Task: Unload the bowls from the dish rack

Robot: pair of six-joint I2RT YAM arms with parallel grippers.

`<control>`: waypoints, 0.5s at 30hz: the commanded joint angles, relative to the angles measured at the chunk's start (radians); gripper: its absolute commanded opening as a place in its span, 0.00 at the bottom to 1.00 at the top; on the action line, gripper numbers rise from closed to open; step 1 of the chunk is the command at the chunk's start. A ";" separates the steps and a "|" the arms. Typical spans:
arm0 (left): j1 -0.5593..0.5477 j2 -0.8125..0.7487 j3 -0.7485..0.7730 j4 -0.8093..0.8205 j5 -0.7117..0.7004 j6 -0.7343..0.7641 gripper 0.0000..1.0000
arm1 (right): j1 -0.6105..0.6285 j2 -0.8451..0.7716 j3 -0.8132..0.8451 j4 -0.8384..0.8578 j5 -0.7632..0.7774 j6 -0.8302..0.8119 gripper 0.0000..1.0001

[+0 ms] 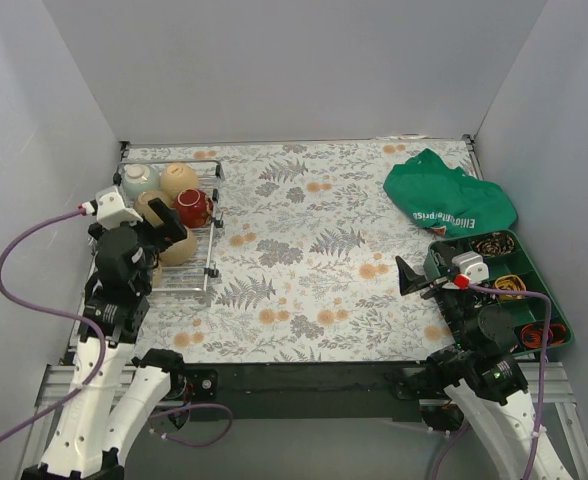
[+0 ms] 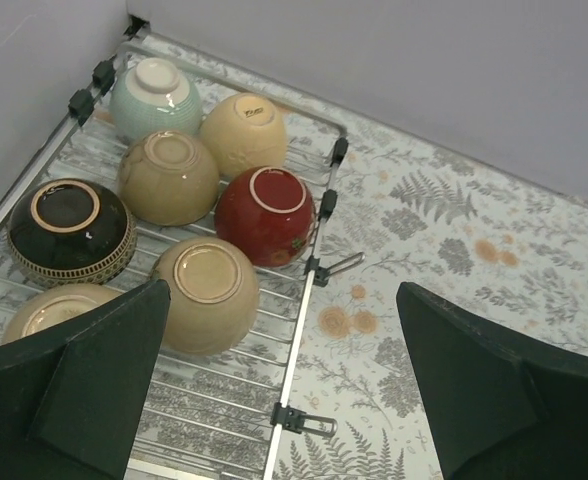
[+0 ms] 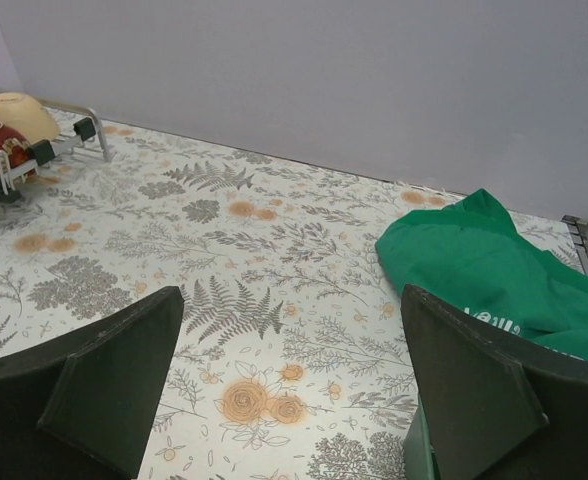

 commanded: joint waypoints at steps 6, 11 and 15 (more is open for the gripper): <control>0.005 0.305 0.161 -0.239 -0.128 0.042 0.98 | 0.028 -0.205 0.007 0.025 0.033 0.010 0.99; 0.003 0.460 0.198 -0.265 -0.162 0.091 0.98 | 0.031 -0.205 0.004 0.025 0.038 0.010 0.98; 0.000 0.570 0.218 -0.265 -0.162 0.095 0.98 | 0.035 -0.205 0.003 0.025 0.039 0.010 0.99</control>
